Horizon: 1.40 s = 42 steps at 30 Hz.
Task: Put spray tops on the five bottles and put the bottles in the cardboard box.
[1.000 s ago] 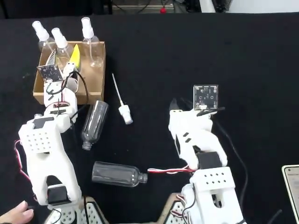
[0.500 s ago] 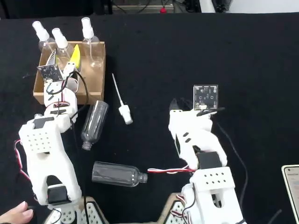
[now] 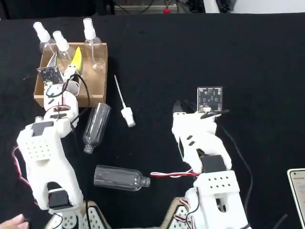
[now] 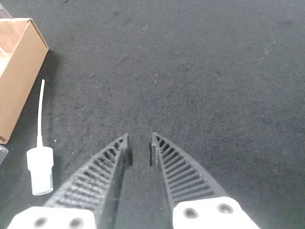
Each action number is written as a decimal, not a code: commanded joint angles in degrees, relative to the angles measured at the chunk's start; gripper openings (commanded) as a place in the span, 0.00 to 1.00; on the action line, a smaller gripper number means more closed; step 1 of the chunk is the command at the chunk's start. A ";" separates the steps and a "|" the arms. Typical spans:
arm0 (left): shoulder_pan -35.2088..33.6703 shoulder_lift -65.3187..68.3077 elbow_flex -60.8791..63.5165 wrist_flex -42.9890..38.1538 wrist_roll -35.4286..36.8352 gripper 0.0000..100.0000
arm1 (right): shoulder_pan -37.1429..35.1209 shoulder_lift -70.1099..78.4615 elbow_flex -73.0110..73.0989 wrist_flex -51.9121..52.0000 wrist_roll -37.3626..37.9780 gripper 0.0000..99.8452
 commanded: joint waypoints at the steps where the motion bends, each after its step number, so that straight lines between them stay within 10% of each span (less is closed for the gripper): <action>1: -1.10 -7.38 0.13 9.32 0.44 0.26 | 0.53 -0.84 -0.57 -1.49 0.44 0.07; 42: -0.66 -2.11 -8.66 7.65 0.44 0.25 | 0.62 -0.84 -0.57 -1.49 0.44 0.07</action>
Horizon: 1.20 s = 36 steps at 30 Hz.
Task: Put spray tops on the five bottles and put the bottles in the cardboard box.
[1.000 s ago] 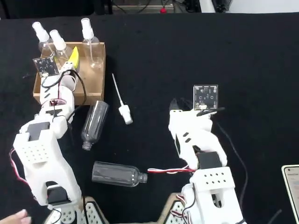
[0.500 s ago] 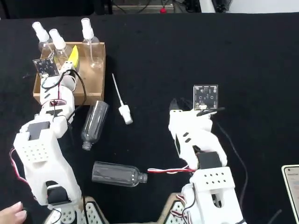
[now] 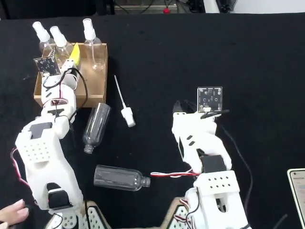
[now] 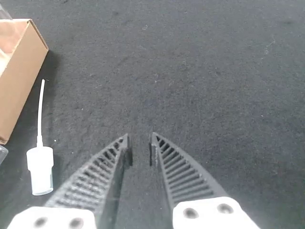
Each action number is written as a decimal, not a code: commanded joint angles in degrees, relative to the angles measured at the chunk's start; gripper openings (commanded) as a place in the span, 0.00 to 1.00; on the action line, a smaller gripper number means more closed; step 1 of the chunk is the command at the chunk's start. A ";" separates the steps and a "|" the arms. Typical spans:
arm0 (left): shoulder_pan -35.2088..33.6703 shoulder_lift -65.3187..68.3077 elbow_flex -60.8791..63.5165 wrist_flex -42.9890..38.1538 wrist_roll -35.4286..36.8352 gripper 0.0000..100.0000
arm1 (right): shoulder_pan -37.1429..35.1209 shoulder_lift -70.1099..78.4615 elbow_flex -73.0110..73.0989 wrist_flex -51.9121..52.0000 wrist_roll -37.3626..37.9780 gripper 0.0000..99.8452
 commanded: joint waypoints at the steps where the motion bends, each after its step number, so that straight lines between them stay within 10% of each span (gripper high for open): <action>1: -0.13 -0.35 -4.00 -1.49 0.35 0.25 | 0.62 -0.84 -0.57 -1.49 0.44 0.07; 36: 0.31 0.35 -2.77 1.41 -0.09 0.26 | 0.62 -0.84 -0.66 -1.49 0.44 0.07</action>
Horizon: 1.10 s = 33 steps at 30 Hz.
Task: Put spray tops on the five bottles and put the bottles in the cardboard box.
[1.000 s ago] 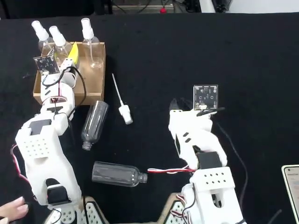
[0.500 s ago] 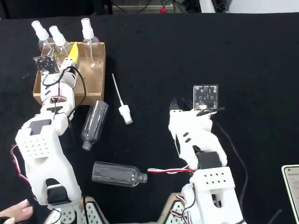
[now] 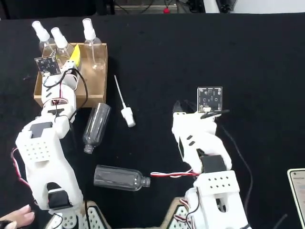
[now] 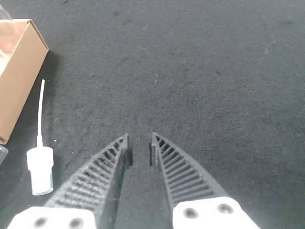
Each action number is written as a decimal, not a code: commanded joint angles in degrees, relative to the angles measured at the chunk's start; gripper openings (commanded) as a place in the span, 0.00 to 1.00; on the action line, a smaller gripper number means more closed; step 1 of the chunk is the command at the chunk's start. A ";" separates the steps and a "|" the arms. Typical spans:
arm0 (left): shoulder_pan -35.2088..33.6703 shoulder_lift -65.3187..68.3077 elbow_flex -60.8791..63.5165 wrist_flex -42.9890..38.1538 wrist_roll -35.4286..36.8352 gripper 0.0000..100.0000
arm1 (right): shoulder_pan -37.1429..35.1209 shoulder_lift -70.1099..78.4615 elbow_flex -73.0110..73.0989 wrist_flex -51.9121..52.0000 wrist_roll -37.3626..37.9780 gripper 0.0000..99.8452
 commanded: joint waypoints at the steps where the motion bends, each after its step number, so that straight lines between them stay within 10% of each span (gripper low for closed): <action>1: 0.31 -0.53 -1.89 -0.88 0.00 0.26 | 0.62 -0.84 -0.66 -1.49 0.44 0.07; 33: 0.22 -0.44 -1.71 -0.44 0.09 0.30 | 0.70 -0.84 -0.66 -1.49 0.44 0.07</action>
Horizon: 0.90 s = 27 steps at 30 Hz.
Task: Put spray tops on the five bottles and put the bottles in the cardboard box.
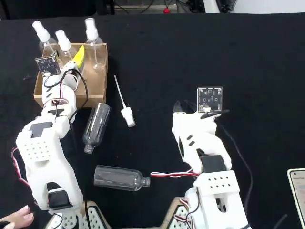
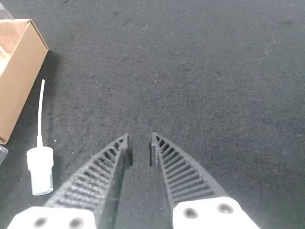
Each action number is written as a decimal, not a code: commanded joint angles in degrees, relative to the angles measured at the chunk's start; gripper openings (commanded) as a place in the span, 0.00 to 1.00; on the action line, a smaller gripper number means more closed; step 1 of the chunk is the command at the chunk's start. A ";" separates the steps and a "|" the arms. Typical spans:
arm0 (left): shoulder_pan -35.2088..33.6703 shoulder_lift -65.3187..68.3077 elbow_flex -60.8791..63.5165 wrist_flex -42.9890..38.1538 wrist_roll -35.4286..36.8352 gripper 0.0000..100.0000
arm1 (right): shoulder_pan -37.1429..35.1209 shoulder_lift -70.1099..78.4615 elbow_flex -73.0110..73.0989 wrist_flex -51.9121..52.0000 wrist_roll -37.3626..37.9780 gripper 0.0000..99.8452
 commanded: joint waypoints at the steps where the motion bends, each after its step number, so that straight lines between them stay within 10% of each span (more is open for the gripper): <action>1: 0.22 -0.53 -1.80 -0.44 0.09 0.30 | 0.70 -0.84 -0.66 -1.49 0.44 0.07; 27: -1.01 -1.23 -0.31 -0.88 0.35 0.30 | 0.62 -0.84 -0.66 -1.49 0.44 0.07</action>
